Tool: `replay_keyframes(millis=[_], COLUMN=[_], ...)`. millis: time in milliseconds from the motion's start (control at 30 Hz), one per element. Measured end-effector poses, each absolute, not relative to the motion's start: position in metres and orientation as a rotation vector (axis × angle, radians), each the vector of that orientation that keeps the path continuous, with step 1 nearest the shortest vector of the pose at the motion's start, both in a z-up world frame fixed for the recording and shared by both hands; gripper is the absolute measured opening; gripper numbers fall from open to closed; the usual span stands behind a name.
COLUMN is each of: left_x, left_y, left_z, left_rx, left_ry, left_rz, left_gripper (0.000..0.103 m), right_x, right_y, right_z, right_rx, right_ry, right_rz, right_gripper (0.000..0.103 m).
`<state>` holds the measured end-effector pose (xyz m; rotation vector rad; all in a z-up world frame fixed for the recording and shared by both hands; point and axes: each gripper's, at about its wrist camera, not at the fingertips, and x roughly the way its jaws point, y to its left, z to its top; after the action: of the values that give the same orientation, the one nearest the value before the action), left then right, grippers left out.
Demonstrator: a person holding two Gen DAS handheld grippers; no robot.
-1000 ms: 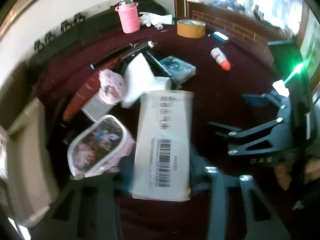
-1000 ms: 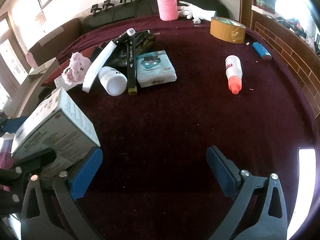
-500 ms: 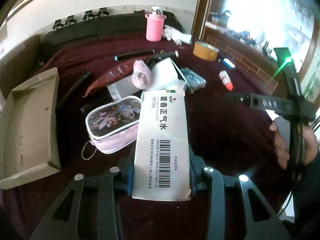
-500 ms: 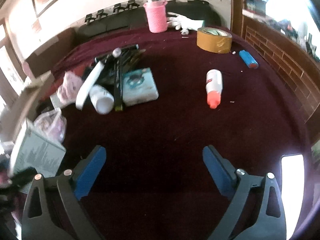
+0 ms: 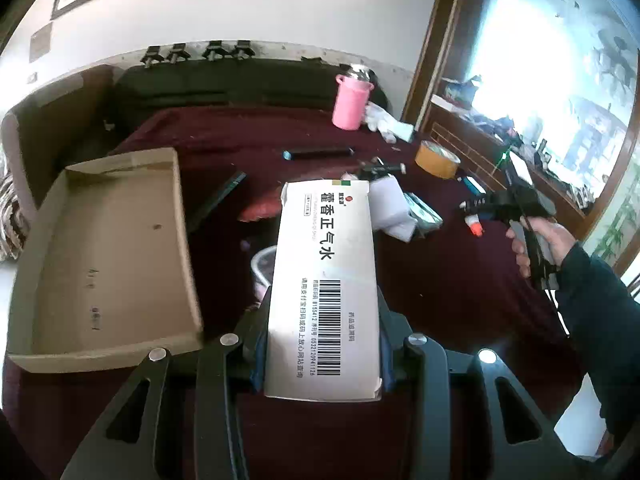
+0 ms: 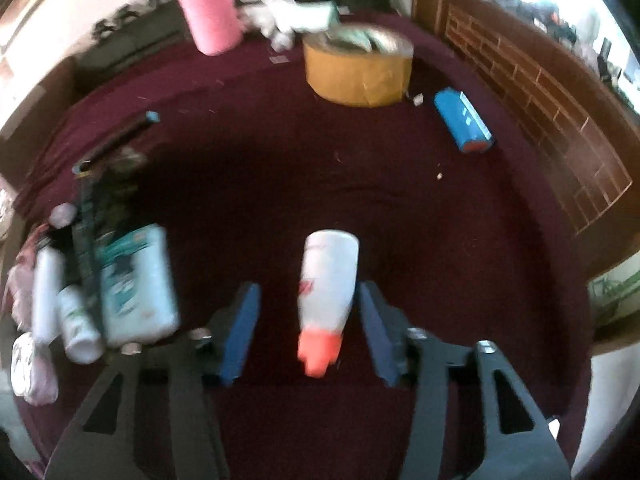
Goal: Organize objects
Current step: 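Grasp the white orange-capped bottle with the right tool while the left tool holds the box, then lower the box and bottle into the cardboard box and open both tools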
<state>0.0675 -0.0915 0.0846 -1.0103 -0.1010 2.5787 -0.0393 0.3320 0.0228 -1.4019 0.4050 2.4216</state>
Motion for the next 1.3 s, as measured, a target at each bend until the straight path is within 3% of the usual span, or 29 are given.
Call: replay_keyframes(millis=[33, 67, 433, 833, 1067, 1300], left_x=[0.067, 0.067, 0.075, 0.021, -0.045, -0.095], left_y=[-0.094, -0.099, -0.174, -0.27, -0.301, -0.324], left_z=[0.086, 0.089, 0.113, 0.125, 0.101, 0.067], left_rx=[-1.006, -0.996, -0.926, -1.034, -1.213, -1.348], left_ry=[-0.106, -0.114, -0.181, -0.202, -0.208, -0.287], left_rz=[2.587, 2.599, 2.776, 2.886, 2.844, 2.798], left_gripper=[0.037, 0.037, 0.037, 0.037, 0.037, 0.037], right_x=[-0.041, -0.041, -0.006, -0.042, -0.12, -0.191], right_y=[0.333, 0.332, 0.264, 0.015, -0.087, -0.115], right_z=[0.022, 0.024, 0.079, 0.162, 0.141, 0.085], right_rx=[-1.412, -1.406, -1.35, -1.607, -1.808, -1.899], right_ry=[0.407, 0.39, 0.393, 0.255, 0.294, 0.413], right_rz=[2.414, 2.401, 2.616, 3.115, 3.091, 2.948], right_gripper=[0.036, 0.024, 0.025, 0.025, 0.025, 0.025])
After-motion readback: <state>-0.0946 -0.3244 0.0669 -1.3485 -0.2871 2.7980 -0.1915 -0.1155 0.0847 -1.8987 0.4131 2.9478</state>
